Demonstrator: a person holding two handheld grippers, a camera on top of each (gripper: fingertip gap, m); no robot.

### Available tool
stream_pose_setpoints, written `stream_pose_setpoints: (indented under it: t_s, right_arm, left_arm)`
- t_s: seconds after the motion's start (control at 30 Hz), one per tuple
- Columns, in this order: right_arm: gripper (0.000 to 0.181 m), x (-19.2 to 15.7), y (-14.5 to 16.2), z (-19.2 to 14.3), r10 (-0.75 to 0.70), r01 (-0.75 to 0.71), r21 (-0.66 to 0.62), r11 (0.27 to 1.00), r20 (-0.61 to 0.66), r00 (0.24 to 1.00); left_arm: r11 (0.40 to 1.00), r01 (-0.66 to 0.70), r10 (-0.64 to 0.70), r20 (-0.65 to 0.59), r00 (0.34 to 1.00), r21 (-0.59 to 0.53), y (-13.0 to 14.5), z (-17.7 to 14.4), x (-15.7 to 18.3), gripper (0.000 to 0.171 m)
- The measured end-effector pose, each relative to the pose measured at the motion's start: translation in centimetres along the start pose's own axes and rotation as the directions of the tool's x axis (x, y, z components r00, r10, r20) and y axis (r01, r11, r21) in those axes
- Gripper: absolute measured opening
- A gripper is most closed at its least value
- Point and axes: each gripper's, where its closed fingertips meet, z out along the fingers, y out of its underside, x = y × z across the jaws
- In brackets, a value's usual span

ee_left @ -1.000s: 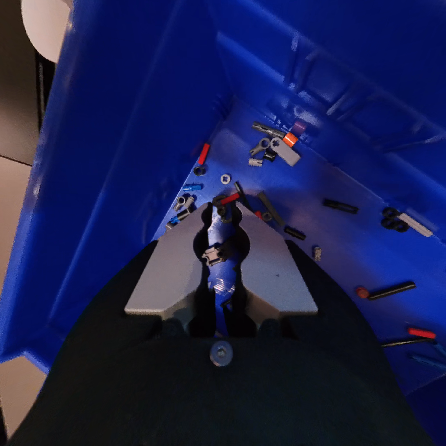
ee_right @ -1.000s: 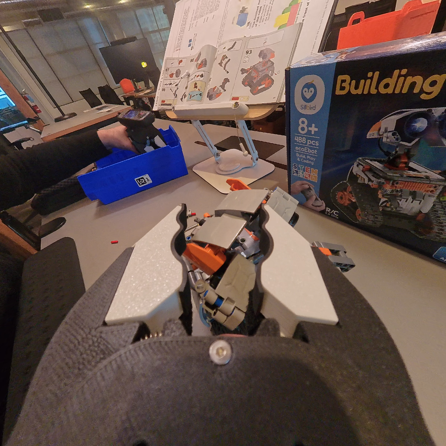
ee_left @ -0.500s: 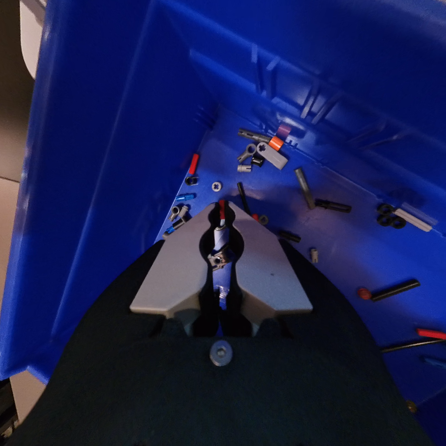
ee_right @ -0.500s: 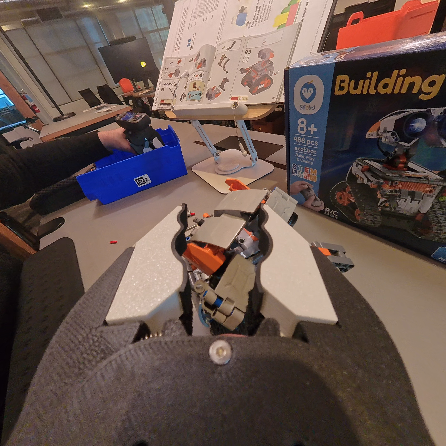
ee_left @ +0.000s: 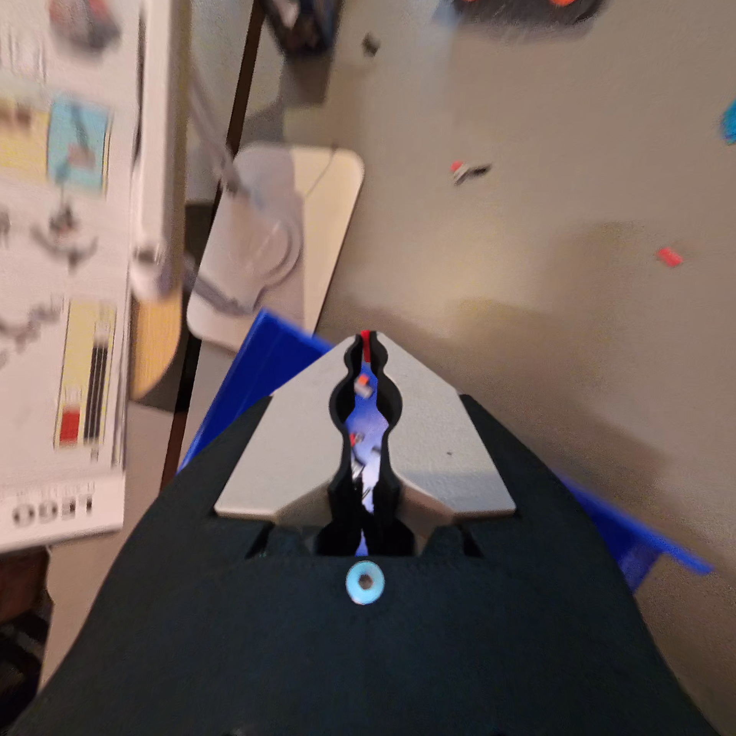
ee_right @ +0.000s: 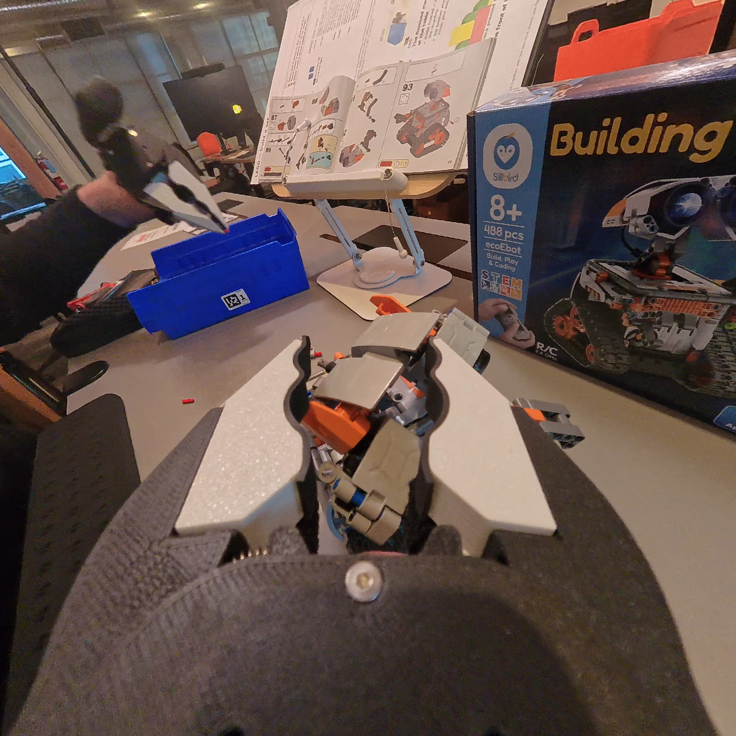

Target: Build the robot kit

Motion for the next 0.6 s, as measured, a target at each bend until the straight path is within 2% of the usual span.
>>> stream_pose_setpoints:
  t_s: [0.07, 0.13, 0.3, 0.4, 0.5, 0.6]
  right_arm:
    - [0.056, 0.1, 0.0, 0.0, 0.006, -0.006, 0.003, 1.0, 0.002, 1.0]
    - [0.056, 0.1, 0.0, 0.0, 0.005, -0.005, 0.003, 1.0, 0.003, 1.0]
    - [0.056, 0.1, 0.0, -0.1, 0.017, -0.017, 0.005, 1.0, 0.012, 1.0]
    - [0.056, 0.0, 0.0, -0.1, 0.018, -0.019, 0.006, 1.0, 0.013, 1.0]
    - [0.056, 0.1, -0.1, 0.0, 0.027, -0.028, 0.007, 1.0, 0.014, 1.0]
    - [0.055, 0.2, -0.1, 0.1, 0.031, -0.031, 0.004, 1.0, 0.012, 0.999]
  left_arm:
    - [0.997, -0.074, 0.075, -0.042, 0.996, 0.029, -4.4, 0.5, 3.6, 0.002]
    - [0.989, -0.137, 0.141, -0.111, 0.984, 0.046, -8.1, 2.4, 8.0, 0.002]
    - [0.969, -0.236, 0.245, -0.3, 0.922, 0.068, -14.3, 10.3, 18.7, 0.001]
    - [0.957, -0.277, 0.287, -0.366, 0.885, 0.08, -16.5, 15.4, 23.0, 0.001]
    - [0.959, -0.273, 0.281, -0.389, 0.877, 0.079, -17.7, 19.4, 25.1, 0.001]
    - [0.965, -0.248, 0.261, -0.398, 0.88, 0.085, -18.3, 21.6, 26.1, 0.001]
